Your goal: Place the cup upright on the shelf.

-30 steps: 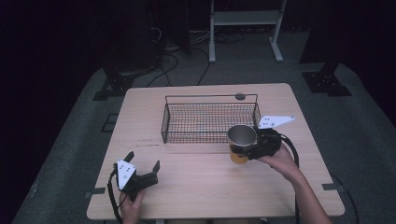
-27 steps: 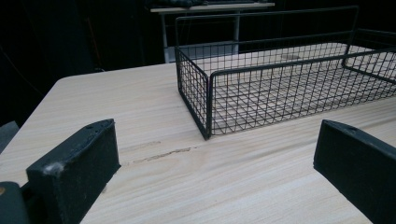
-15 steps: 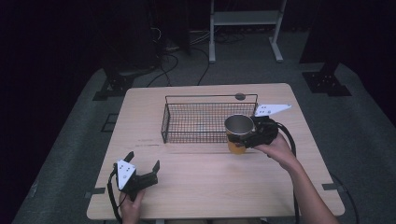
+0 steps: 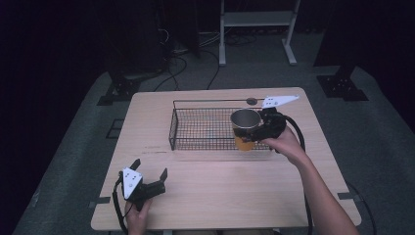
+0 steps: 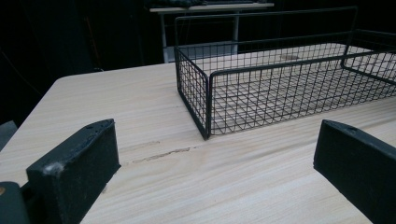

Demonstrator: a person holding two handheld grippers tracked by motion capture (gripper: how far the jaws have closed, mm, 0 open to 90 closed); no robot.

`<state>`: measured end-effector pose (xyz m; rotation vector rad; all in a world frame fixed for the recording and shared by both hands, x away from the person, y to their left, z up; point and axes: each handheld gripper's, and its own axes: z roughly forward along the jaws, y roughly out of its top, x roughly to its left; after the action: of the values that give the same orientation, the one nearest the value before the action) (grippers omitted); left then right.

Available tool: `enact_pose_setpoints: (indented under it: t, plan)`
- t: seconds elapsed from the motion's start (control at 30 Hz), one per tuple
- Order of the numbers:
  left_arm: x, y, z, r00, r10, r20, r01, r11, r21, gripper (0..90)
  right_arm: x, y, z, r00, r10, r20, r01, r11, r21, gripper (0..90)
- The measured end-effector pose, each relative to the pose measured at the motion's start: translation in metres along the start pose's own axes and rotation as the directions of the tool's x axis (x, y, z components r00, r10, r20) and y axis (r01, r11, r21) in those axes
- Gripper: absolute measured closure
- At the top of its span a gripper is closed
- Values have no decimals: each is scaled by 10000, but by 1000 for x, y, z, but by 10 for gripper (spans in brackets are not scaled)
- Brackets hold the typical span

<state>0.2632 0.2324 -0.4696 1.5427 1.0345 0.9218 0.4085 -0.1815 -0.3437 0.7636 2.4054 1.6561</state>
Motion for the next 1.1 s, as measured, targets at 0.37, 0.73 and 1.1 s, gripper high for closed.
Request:
enact_pose_setpoints:
  t: [0.37, 0.73, 1.1]
  plan:
    - [0, 0, 0, 10000, -32, 32, 32, 10000, 1, 0, -17, 23, 17, 10000, 65, -47, -64, 9998, 203, 113]
    - [1, 0, 0, 9999, -86, 69, 86, 10000, 13, 0, -39, 38, 38, 9997, 219, 53, -222, 9983, 538, 114]
    - [2, 0, 0, 9999, -82, 88, 82, 10000, -3, 0, -60, 44, 62, 9996, 252, 130, -261, 9969, 736, 117]
